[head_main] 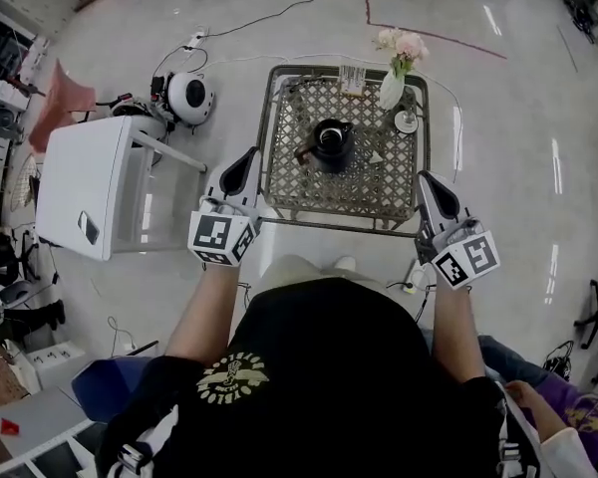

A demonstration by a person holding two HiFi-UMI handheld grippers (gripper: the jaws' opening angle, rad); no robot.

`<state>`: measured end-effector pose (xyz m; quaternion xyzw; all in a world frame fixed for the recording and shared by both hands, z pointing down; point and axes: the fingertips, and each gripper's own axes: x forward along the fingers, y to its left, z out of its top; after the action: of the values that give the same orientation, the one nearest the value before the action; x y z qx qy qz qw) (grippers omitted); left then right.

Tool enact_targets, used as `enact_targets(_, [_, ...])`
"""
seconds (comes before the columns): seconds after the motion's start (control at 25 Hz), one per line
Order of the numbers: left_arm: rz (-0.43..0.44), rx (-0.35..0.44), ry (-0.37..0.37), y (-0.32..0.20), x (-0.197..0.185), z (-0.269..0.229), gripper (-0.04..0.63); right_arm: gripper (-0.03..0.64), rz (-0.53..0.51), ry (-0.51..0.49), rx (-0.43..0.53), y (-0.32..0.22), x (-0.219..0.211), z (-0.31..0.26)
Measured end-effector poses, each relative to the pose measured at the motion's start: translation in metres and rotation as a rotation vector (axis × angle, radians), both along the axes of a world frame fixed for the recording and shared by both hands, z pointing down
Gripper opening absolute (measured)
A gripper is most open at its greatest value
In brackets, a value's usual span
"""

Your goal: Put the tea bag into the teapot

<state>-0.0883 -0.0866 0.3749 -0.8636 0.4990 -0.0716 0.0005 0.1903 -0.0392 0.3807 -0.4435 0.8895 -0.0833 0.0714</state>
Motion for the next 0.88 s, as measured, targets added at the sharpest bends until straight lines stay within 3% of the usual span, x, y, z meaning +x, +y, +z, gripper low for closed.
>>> enact_targets(0.52, [0.036,0.014,-0.007,-0.009,0.024,-0.021,-0.003,0.006,0.049,0.017,0.001,-0.005,0.025,0.001])
enact_targets(0.88, [0.042,-0.006,-0.03,-0.022,0.029,-0.009,-0.003,0.006,0.071,0.043,-0.031,-0.014,0.031,0.013])
